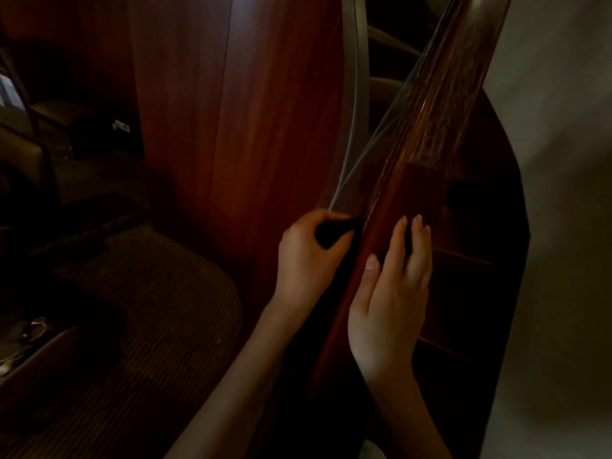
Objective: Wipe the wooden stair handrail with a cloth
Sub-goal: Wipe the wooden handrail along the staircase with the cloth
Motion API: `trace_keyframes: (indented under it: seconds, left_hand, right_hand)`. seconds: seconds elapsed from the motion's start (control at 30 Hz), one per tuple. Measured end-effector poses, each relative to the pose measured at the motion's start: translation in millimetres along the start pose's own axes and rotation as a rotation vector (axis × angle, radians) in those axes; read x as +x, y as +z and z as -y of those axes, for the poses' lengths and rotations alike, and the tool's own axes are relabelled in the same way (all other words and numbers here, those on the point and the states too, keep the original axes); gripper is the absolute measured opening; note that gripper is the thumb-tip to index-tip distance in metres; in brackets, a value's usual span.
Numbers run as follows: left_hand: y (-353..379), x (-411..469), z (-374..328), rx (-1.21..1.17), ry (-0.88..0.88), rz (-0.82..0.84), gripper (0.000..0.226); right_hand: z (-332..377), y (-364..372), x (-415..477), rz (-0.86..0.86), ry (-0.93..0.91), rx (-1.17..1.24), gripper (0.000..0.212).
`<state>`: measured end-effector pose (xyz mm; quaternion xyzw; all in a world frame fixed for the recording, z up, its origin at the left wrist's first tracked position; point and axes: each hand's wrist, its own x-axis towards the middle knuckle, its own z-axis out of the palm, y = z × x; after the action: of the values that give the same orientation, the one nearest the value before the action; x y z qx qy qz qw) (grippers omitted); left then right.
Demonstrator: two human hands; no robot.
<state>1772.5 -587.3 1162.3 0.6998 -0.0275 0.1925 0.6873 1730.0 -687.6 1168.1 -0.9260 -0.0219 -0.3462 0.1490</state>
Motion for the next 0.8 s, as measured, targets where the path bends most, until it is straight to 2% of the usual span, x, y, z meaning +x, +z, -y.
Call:
trace_keyframes:
  seconds: [0.2, 0.43, 0.53, 0.63, 0.8]
  left_hand:
    - [29, 60, -26, 0.018, 0.016, -0.072, 0.017]
    - [-14, -30, 11, -0.129, -0.012, 0.052, 0.019]
    - [-15, -50, 17, -0.241, -0.053, 0.009, 0.022]
    - [0, -25, 10, -0.308, -0.034, -0.012, 0.022]
    - [34, 67, -13, -0.268, 0.046, -0.014, 0.017]
  right_hand:
    - [2, -1, 2, 0.01, 0.013, 0.043, 0.056]
    - [-1, 1, 1, 0.024, 0.011, 0.055, 0.056]
    - [-1, 1, 1, 0.028, 0.006, 0.044, 0.056]
    - [0, 0, 1, 0.03, 0.01, 0.046, 0.057]
    - [1, -1, 2, 0.026, 0.025, 0.062, 0.057]
